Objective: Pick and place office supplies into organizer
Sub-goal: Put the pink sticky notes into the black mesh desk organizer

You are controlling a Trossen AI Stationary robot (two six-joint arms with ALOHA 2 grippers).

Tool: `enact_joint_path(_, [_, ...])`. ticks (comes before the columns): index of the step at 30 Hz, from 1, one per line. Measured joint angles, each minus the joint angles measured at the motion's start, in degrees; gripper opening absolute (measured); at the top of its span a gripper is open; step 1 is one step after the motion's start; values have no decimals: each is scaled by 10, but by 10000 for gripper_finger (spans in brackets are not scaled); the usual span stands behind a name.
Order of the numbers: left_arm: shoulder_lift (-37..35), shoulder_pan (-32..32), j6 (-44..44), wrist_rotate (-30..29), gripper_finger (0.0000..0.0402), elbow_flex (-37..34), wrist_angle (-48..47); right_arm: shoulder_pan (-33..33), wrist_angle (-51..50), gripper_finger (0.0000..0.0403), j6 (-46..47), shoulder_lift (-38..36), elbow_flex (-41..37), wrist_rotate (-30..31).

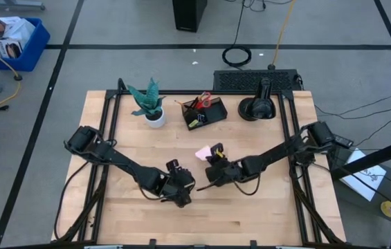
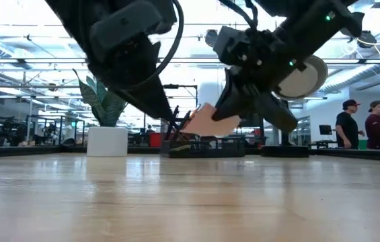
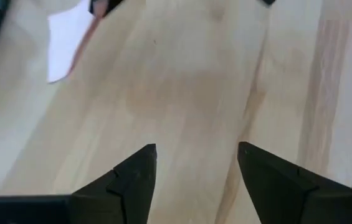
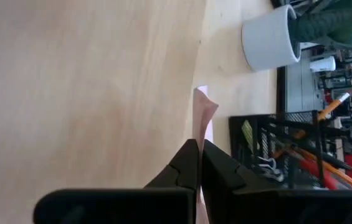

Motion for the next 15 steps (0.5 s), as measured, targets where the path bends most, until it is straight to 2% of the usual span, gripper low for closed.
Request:
enact_joint_path(2, [0,-6,0,-23,230,0,16,-5,-9,1,-10,-14,-1,4])
enact_joint_path(6, [0,-25,13,-114,224,0,44,-24,-14,1,-36,-48,0,41])
enact_joint_path(8, [0,-34,18,-134,224,0,53,-39,-25,1,-35,-58,0,40])
enact_joint_path(12, [0,-46,80,-124,225,-2,120,-70,-28,0,-34,-69,0,45])
enact_joint_path(15, [0,-39,154,-35,225,-28,243,-93,-33,0,-55,-70,0,56])
